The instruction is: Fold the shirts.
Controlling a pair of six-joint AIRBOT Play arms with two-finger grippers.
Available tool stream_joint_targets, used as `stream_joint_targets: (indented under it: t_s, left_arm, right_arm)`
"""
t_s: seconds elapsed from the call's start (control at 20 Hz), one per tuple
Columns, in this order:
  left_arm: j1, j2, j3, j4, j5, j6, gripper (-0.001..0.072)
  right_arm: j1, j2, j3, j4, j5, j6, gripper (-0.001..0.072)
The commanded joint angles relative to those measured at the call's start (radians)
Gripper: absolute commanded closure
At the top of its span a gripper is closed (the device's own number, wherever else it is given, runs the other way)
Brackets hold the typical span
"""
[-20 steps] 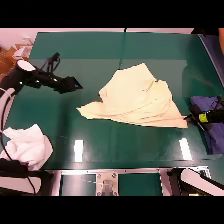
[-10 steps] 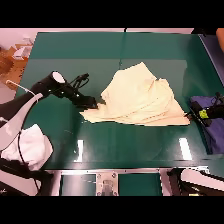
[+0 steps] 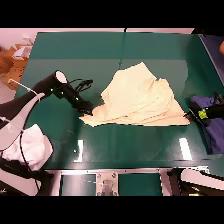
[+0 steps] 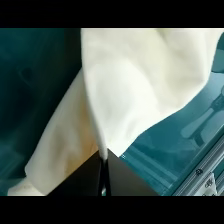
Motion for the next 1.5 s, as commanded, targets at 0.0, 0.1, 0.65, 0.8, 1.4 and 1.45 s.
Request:
stream_joint_targets:
  t_s: [0.0,0.1,0.65,0.8,1.4,1.45]
  left_arm:
    - [0.028,0.002,0.094,0.003,-0.111,-0.006,0.0685]
    - [0.056,0.003,0.177,-0.014,-0.17,-0.022,0.0685]
    - [0.381,0.518,0.633,-0.381,0.078,-0.122,0.0684]
    - [0.446,0.673,0.743,-0.367,0.239,-0.153,0.0685]
    - [0.465,0.774,0.608,0.05,0.183,-0.36,0.0684]
    - [0.465,0.743,0.56,0.048,0.146,-0.363,0.0684]
  right_arm:
    - [0.001,0.0,0.001,0.004,0.038,-0.002,0.0698]
    - [0.001,0.001,0.002,0.097,0.082,-0.053,0.0699]
    - [-0.037,0.409,0.516,1.015,0.183,-0.251,0.0698]
    - [-0.145,0.486,0.771,1.031,0.051,-0.185,0.0698]
    - [-0.276,0.5,0.768,0.85,0.026,-0.122,0.0697]
    - [-0.249,0.499,0.677,0.849,0.026,-0.153,0.0698]
